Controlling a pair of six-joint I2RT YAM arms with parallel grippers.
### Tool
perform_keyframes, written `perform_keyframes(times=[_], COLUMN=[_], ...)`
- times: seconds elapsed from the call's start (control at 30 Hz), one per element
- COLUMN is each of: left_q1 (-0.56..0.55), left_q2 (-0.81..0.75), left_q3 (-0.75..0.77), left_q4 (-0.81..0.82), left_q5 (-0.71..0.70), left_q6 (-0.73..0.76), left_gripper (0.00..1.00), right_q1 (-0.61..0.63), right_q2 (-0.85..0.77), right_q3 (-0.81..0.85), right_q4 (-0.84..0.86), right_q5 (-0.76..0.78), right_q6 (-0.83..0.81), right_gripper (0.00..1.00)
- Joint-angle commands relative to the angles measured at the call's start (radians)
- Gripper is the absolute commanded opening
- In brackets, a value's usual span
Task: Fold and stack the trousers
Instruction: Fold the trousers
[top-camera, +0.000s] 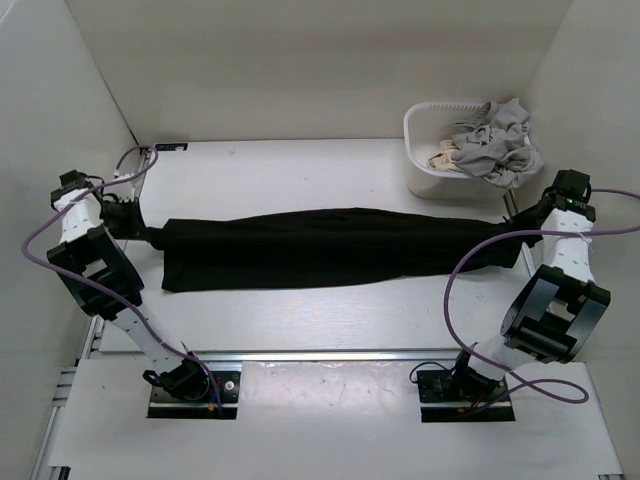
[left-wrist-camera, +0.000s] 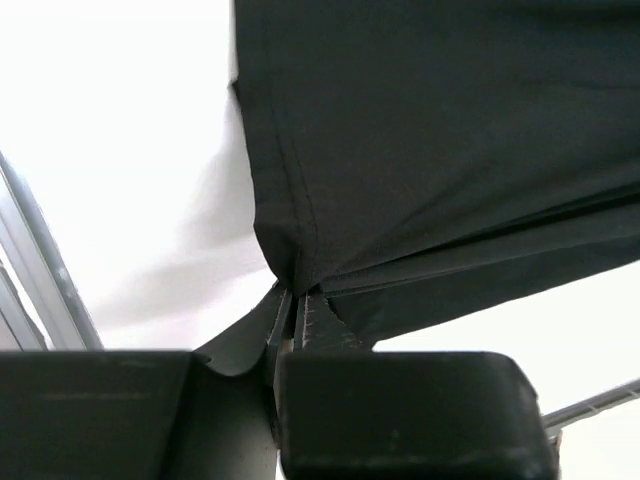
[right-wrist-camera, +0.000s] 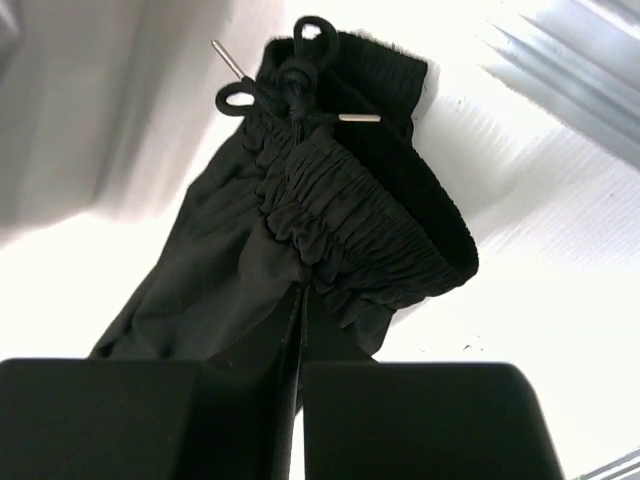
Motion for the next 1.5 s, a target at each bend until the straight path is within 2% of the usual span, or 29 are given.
perform_keyframes(times=[0.0, 0.1, 0.17, 0.23, 0.37, 0.4, 0.43, 0.47, 0.5, 0.53, 0.6, 0.67, 0.77, 0.87, 0.9, 0.93, 0.97, 1.07, 1.27, 1.37, 1.47], left_q1=[-0.004, -0.031, -0.045, -0.045, -0.045, -0.045, -0.045, -0.045, -0.045, -0.045, -0.045, -0.045, -0.045, -0.045, -0.045, -0.045, -0.045, -0.045, -0.045, -0.045, -0.045], left_q2=[-0.077, -0.089, -0.115, -0.148, -0.158, -0.158, -0.158, -0.149, -0.149, -0.149, -0.149, -0.149, -0.149, -0.158, -0.158, -0.168, -0.168, -0.168, -0.158, -0.158, -0.158], left_q3=[0.065, 0.014, -0.112, -0.253, -0.404, -0.416, -0.43, -0.43, -0.43, -0.442, -0.454, -0.464, -0.464, -0.432, -0.418, -0.401, -0.367, -0.324, -0.304, -0.313, -0.313], left_q4=[-0.053, -0.063, -0.063, -0.011, 0.101, 0.111, 0.111, 0.111, 0.111, 0.111, 0.111, 0.101, 0.092, 0.08, 0.066, 0.057, 0.045, -0.007, -0.017, -0.017, -0.026], left_q5=[0.079, 0.079, 0.048, -0.035, -0.156, -0.156, -0.165, -0.165, -0.165, -0.165, -0.165, -0.165, -0.188, -0.201, -0.201, -0.201, -0.191, -0.145, -0.187, -0.199, -0.21], left_q6=[0.04, 0.089, 0.127, 0.152, 0.19, 0.191, 0.2, 0.2, 0.2, 0.2, 0.209, 0.218, 0.227, 0.227, 0.227, 0.218, 0.218, 0.218, 0.198, 0.178, 0.178], left_gripper=[0.14, 0.14, 0.14, 0.14, 0.14, 0.14, 0.2, 0.25, 0.29, 0.39, 0.53, 0.59, 0.6, 0.61, 0.61, 0.61, 0.62, 0.63, 0.63, 0.63, 0.63], right_q1=[-0.045, -0.054, -0.068, -0.091, -0.158, -0.158, -0.158, -0.158, -0.158, -0.158, -0.158, -0.158, -0.129, -0.073, -0.053, -0.014, -0.003, 0.006, 0.043, 0.057, 0.057], right_q2=[0.0, 0.032, 0.032, 0.032, 0.049, 0.061, 0.075, 0.087, 0.097, 0.097, 0.06, 0.013, -0.026, -0.049, -0.058, -0.058, -0.058, 0.023, 0.207, 0.272, 0.313], right_q3=[0.056, 0.056, -0.002, -0.043, -0.123, -0.123, -0.123, -0.123, -0.123, -0.14, -0.168, -0.206, -0.238, -0.261, -0.261, -0.277, -0.286, -0.254, -0.141, -0.097, -0.097], right_q4=[-0.004, -0.037, -0.024, 0.016, 0.097, 0.098, 0.098, 0.107, 0.107, 0.107, 0.107, 0.117, 0.108, 0.087, 0.078, 0.078, 0.113, 0.125, 0.089, 0.068, 0.087], right_q5=[0.029, 0.029, 0.064, 0.064, 0.015, 0.001, -0.02, -0.066, -0.076, -0.076, -0.065, -0.036, 0.018, 0.091, 0.13, 0.186, 0.187, 0.168, 0.22, 0.245, 0.241], right_q6=[-0.021, -0.041, -0.05, -0.039, -0.027, -0.042, -0.057, -0.07, -0.089, -0.09, -0.103, -0.116, -0.125, -0.134, -0.134, -0.134, -0.134, -0.134, -0.11, -0.097, -0.087], right_gripper=[0.0, 0.0, 0.0, 0.0, 0.02, 0.06, 0.11, 0.21, 0.25, 0.29, 0.41, 0.48, 0.57, 0.58, 0.75, 0.77, 0.91, 0.92, 0.91, 0.84, 0.7])
